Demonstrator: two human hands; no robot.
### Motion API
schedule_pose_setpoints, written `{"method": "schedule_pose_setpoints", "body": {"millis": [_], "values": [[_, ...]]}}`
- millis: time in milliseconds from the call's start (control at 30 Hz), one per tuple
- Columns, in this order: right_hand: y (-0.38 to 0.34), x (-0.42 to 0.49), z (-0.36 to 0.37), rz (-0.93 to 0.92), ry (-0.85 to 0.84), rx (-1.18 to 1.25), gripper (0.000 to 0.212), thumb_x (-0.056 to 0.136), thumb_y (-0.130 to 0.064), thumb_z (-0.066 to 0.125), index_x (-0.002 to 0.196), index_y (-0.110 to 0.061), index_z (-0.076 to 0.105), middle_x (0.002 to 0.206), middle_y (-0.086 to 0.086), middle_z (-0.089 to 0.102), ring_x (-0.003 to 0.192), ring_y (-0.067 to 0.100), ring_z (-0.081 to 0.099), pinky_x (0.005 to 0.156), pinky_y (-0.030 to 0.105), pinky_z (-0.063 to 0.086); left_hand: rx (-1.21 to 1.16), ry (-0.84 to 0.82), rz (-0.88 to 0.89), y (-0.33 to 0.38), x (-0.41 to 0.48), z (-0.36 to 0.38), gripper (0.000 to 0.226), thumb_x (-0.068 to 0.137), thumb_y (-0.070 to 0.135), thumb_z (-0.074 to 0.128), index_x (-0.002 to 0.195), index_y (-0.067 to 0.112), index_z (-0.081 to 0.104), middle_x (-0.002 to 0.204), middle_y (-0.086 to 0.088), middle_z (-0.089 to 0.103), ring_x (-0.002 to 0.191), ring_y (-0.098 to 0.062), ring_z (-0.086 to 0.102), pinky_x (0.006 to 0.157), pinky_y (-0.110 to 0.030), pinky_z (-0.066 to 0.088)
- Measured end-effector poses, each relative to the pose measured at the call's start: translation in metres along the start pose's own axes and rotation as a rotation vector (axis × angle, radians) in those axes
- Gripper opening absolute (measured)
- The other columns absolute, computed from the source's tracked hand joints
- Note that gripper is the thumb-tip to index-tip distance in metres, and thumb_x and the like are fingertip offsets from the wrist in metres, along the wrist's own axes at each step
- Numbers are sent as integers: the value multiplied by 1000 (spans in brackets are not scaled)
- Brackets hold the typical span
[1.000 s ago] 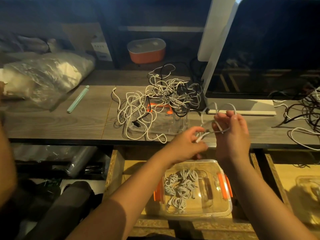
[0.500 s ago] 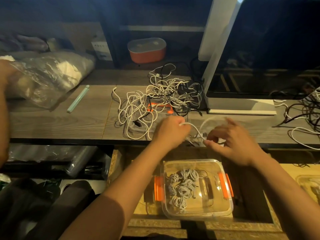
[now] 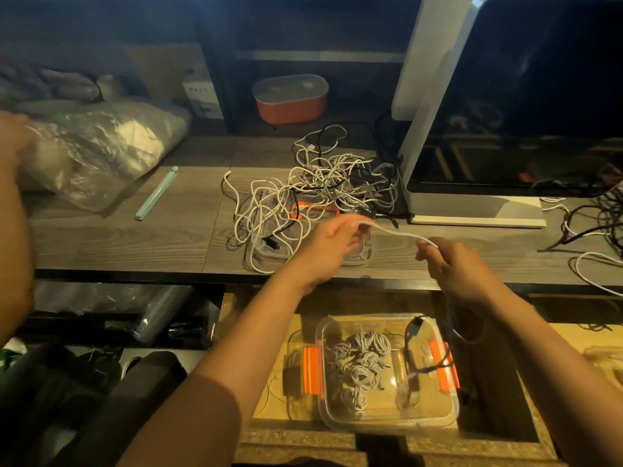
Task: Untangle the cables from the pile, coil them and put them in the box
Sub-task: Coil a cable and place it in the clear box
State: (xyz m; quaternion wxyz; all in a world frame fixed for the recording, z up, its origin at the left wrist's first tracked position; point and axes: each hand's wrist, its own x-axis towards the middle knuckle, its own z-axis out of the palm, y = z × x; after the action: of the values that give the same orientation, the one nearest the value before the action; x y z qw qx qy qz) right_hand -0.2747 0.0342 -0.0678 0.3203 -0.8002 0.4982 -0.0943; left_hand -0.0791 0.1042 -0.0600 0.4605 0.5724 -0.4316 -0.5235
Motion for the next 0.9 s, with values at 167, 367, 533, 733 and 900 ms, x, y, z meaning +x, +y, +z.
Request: {"method": "schedule_pose_setpoints", "body": {"millis": [167, 367, 533, 733, 900], "values": [[-21, -3, 43, 3, -380, 19, 21, 102, -28, 36, 85, -26, 47, 77, -8, 51, 70, 7, 49, 70, 26, 40, -440, 163, 43, 11, 13, 47, 32, 104, 17, 23, 88, 13, 50, 88, -4, 69, 80, -11, 67, 80, -24, 52], [-37, -19, 61, 105, -492, 514, 10, 98, -9, 44, 95, -11, 54, 60, -1, 44, 44, 2, 40, 45, 17, 35, -197, 319, -13, 12, 32, 35, 22, 103, 26, 28, 95, 20, 47, 63, 5, 42, 51, -10, 37, 44, -22, 31], [-34, -10, 40, -25, -480, 195, 15, 96, -13, 50, 89, -19, 61, 65, -4, 53, 58, 6, 49, 58, 23, 42, 1080, 314, 189, -13, 34, 32, 33, 97, 12, 34, 126, 18, 49, 115, -11, 58, 102, -31, 56, 74, -36, 36], [-15, -1, 10, 105, -20, 97, 8, 91, -20, 60, 95, -22, 67, 85, -5, 63, 81, 10, 59, 73, 30, 51, 1234, 194, 100, -30, 31, 24, 25, 99, 23, 35, 110, 13, 55, 110, -12, 62, 99, -33, 59, 69, -33, 33], [-9, -2, 6, 58, 208, -97, 8, 89, -24, 63, 95, -22, 68, 87, 0, 68, 81, 17, 61, 72, 44, 54, 1203, 23, 137, -35, 17, 36, 44, 90, 65, 34, 83, 23, 42, 96, -8, 65, 89, -29, 59, 66, -34, 33]]}}
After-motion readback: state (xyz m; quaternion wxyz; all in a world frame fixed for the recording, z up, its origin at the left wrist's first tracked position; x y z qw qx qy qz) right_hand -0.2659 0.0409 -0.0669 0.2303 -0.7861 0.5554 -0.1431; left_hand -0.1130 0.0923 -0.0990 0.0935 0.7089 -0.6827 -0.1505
